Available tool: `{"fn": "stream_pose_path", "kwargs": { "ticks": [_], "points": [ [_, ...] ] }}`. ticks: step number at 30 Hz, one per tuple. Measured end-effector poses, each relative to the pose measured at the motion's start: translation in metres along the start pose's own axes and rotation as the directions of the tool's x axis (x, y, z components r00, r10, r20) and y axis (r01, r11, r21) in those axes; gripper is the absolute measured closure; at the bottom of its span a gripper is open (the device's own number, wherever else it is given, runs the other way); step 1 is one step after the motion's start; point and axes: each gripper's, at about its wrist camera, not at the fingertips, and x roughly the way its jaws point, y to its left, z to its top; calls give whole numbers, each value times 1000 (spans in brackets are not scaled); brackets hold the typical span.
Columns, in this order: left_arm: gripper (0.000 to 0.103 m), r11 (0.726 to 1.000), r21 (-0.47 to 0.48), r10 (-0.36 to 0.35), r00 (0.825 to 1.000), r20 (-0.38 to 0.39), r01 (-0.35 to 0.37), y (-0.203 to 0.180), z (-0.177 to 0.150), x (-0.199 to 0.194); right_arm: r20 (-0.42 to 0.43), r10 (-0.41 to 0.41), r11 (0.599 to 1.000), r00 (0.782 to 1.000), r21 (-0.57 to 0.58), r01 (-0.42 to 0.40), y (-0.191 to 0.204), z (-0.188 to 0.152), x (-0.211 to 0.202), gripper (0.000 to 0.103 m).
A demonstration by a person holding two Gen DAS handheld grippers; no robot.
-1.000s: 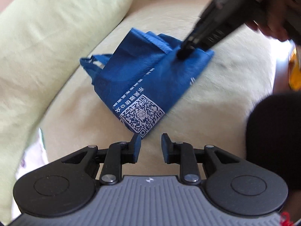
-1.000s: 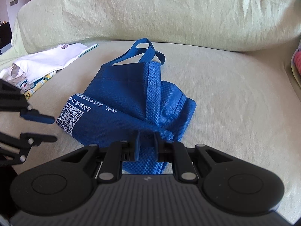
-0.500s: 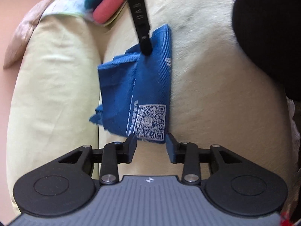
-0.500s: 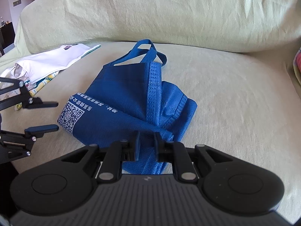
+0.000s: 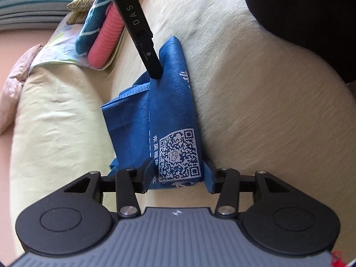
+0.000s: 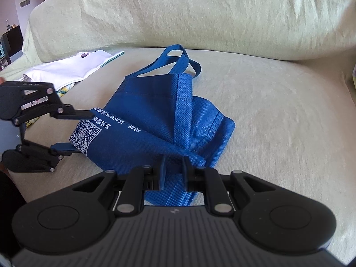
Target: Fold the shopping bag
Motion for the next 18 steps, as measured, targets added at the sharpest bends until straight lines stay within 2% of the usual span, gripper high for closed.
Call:
{"fn": "stream_pose_path", "kwargs": {
  "ticks": [4,7,9,11,13,15,16,17,18],
  "points": [
    [58,981,-118,-147,988,37,151,31,-8,2,-5,9,1000,1000,-12,-9,-1,2,1,90],
    [59,953,-172,-239,968,76,249,51,-17,8,0,21,998,1000,-54,-21,1,5,0,89],
    [59,939,-186,-278,957,88,290,57,-20,10,13,22,994,1000,-109,-21,3,6,-3,86],
    [59,932,-182,-301,949,94,314,59,-21,12,37,8,982,999,-188,-1,7,5,-7,73],
    [59,930,-186,-305,947,98,318,55,-21,9,64,7,963,998,-270,11,9,4,-13,70],
    [59,928,-193,-303,947,103,318,54,-23,9,81,49,931,995,-365,-16,11,0,-21,70],
    [59,927,-198,-302,947,104,318,52,-22,9,83,66,918,994,-395,-28,12,-1,-23,66],
    [59,925,-205,-304,947,106,320,50,-22,8,84,102,885,991,-463,-51,15,-6,-29,56],
    [59,923,-210,-305,946,107,322,48,-22,6,87,118,846,989,-531,-54,20,-12,-33,51]
  ]
}}
